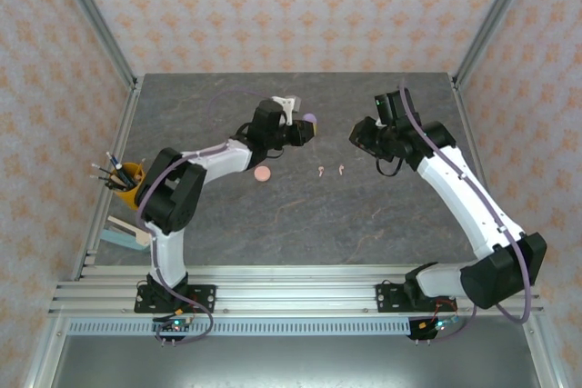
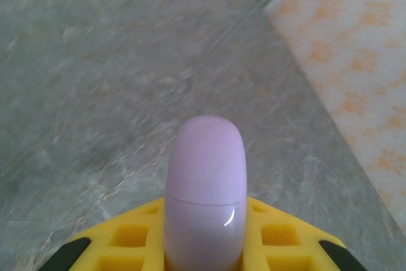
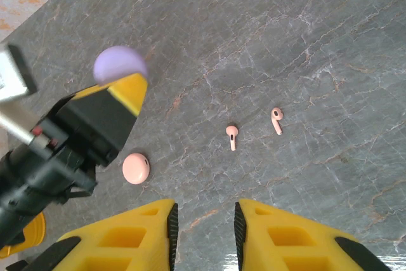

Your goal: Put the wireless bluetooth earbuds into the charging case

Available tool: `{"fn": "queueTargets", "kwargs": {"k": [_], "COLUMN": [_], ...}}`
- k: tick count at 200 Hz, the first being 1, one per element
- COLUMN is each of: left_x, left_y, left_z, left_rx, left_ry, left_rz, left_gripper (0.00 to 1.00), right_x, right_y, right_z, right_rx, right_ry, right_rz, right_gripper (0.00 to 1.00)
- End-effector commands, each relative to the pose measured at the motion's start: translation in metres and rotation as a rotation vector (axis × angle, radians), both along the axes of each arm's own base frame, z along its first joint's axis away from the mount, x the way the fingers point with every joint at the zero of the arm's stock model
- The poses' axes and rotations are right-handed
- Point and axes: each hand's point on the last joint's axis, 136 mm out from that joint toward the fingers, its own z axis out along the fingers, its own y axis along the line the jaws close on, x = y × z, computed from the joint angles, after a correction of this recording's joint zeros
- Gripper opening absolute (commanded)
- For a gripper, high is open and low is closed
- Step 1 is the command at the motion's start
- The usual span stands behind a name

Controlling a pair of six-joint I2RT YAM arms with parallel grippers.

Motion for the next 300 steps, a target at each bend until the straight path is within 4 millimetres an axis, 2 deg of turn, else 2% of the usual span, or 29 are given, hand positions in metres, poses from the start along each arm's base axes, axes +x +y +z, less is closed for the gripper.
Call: {"fn": "queueTargets", "kwargs": {"k": [1,52,81,116,149,156,182,220,235,238,247,252,261,275,300], "left_x": [-0.006,-0.002,-0.004,-0.007,-0.006,-0.006,-0.005,-0.007,-0.009,-0.011,-0.013,-0.015,-0.018,-0.025,-0.036], "left_y": [0.002,-0.005,-0.002,0.007,0.017,0.019,0.026,0.052,0.072,0.077,0.093,0.102,0.120,0.147,0.193], "left_z": [-0.034,-0.073,-0.091,-0.102,-0.095,-0.091,-0.065,-0.004,0.021,0.035,0.052,0.060,0.074,0.088,0.096], "left_rx": [-0.017,-0.019,0.016,0.069,0.098,0.103,0.116,0.122,0.117,0.109,0.106,0.107,0.106,0.105,0.085], "left_ry": [0.282,0.461,0.537,0.586,0.576,0.569,0.522,0.409,0.357,0.330,0.292,0.272,0.239,0.206,0.186], "left_rz": [0.026,0.017,0.031,0.058,0.073,0.074,0.073,0.112,0.155,0.165,0.199,0.221,0.260,0.324,0.439], "left_gripper": [0.00,0.00,0.01,0.19,0.48,0.58,0.77,0.83,0.84,0.84,0.85,0.91,0.93,1.00,1.00], "right_x": [0.010,0.014,0.015,0.016,0.016,0.016,0.016,0.014,0.015,0.016,0.017,0.018,0.020,0.023,0.027], "right_y": [-0.003,0.001,0.002,0.004,0.006,0.007,0.009,0.021,0.032,0.035,0.044,0.049,0.060,0.079,0.115], "right_z": [-0.008,-0.026,-0.031,-0.033,-0.031,-0.030,-0.029,-0.042,-0.055,-0.057,-0.065,-0.070,-0.076,-0.086,-0.107], "right_rx": [-0.006,-0.011,-0.012,-0.008,0.000,0.002,0.001,-0.051,-0.079,-0.085,-0.103,-0.111,-0.125,-0.143,-0.163], "right_ry": [-0.005,0.032,0.040,0.042,0.039,0.037,0.031,0.047,0.071,0.074,0.093,0.103,0.119,0.149,0.201], "right_rz": [-0.041,-0.038,-0.034,-0.025,-0.012,-0.009,0.003,0.055,0.087,0.092,0.114,0.124,0.142,0.165,0.173], "right_gripper": [0.32,0.32,0.32,0.35,0.42,0.44,0.50,0.59,0.61,0.62,0.64,0.65,0.66,0.68,0.70]}}
